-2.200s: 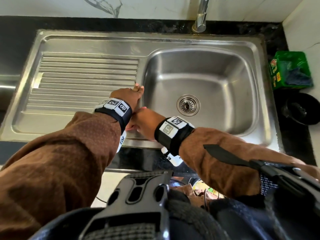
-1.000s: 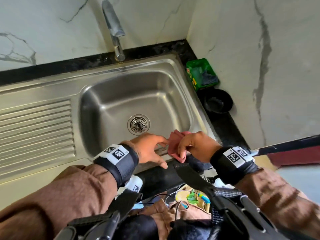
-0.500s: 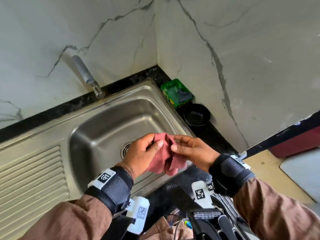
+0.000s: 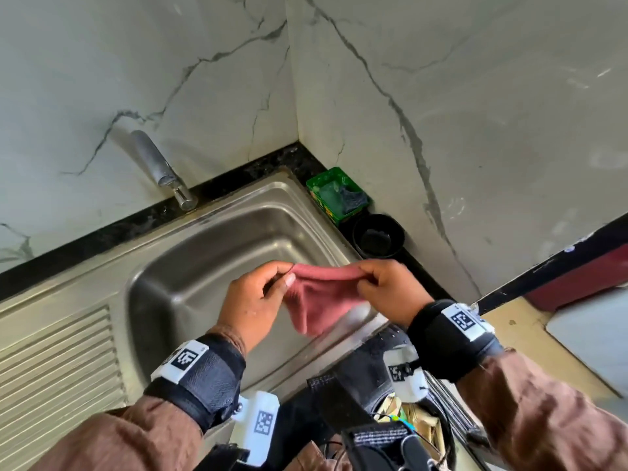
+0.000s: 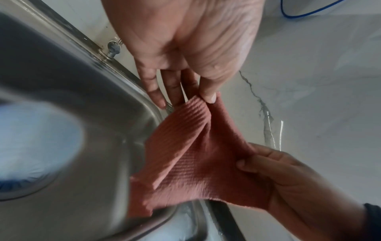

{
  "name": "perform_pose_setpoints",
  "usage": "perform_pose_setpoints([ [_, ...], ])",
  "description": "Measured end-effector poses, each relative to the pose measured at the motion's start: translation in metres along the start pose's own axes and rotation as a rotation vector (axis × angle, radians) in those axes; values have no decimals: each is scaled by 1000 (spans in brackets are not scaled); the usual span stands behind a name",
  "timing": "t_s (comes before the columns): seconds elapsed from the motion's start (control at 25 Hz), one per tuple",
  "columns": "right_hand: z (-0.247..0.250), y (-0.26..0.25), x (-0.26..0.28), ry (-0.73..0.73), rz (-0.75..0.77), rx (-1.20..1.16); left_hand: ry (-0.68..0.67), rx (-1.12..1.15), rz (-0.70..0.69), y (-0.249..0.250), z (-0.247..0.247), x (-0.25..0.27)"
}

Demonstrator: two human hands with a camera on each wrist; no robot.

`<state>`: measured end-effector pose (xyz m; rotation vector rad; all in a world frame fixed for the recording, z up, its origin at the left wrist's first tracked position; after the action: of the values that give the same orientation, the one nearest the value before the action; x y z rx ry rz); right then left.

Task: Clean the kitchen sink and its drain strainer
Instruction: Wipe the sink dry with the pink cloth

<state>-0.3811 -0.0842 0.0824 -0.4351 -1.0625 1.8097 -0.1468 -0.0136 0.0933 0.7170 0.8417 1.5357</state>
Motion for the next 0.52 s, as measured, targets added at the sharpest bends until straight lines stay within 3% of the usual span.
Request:
perform_pose_setpoints([
  [0.12, 22, -20, 6, 138, 251, 97, 69, 135, -64, 10, 1, -4],
  [0.2, 25, -17, 11, 120, 403, 181, 69, 159, -116, 7, -1, -1],
  [0.28, 20, 3, 22, -29, 421, 326, -102, 54, -130, -10, -7, 9],
  [0.4, 1, 34, 48, -402, 290, 538, -575, -320, -64, -41, -13, 29],
  [0.44, -3, 40, 54, -443, 285, 532, -636, -402, -51, -50, -11, 35],
  [0.52, -4, 41, 54, -346, 297, 424, -591, -395, 25, -63, -2, 38],
])
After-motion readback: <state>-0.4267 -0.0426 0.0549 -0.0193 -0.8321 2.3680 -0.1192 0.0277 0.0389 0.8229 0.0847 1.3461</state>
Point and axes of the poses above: each hand's wrist, its own x-axis away from the middle knuckle, its own z-axis out of the back of the hand, y = z × x, the point moved 1 cm from there along -x, towards the middle knuckle, and after that the axes turned 2 degrees about -y, right-handed, at the moved point
